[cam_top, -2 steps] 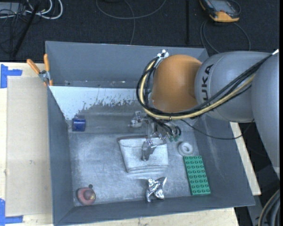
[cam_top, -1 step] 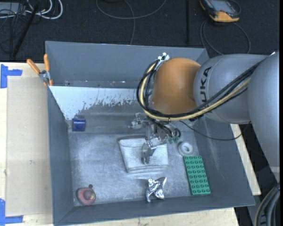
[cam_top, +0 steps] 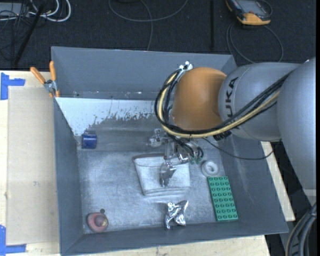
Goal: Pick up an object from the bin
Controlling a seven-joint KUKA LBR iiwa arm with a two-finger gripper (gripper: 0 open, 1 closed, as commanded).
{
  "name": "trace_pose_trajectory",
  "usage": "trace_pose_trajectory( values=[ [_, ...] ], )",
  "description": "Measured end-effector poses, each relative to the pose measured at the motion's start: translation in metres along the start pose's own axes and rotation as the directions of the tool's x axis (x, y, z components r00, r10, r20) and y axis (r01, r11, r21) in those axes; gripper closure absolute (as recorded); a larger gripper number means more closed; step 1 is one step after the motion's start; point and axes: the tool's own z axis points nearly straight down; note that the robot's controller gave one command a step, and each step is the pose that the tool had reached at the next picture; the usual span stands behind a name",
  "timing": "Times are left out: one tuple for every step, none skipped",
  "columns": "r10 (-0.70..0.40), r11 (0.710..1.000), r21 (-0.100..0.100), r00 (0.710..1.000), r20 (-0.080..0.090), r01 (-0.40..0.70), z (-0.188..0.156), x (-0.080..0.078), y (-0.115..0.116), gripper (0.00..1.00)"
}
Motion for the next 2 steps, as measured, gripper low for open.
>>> trace_pose_trajectory(
  values=[
    [0.001, 1.0, 0.001, 1.0, -0.017, -0.001, -0.002, 0.002, -0.002, 1.0],
    [0.002, 1.0, 0.005, 1.0, 0.002, -0.002, -0.039, 0.001, -0.002, 1.0]
  ],
)
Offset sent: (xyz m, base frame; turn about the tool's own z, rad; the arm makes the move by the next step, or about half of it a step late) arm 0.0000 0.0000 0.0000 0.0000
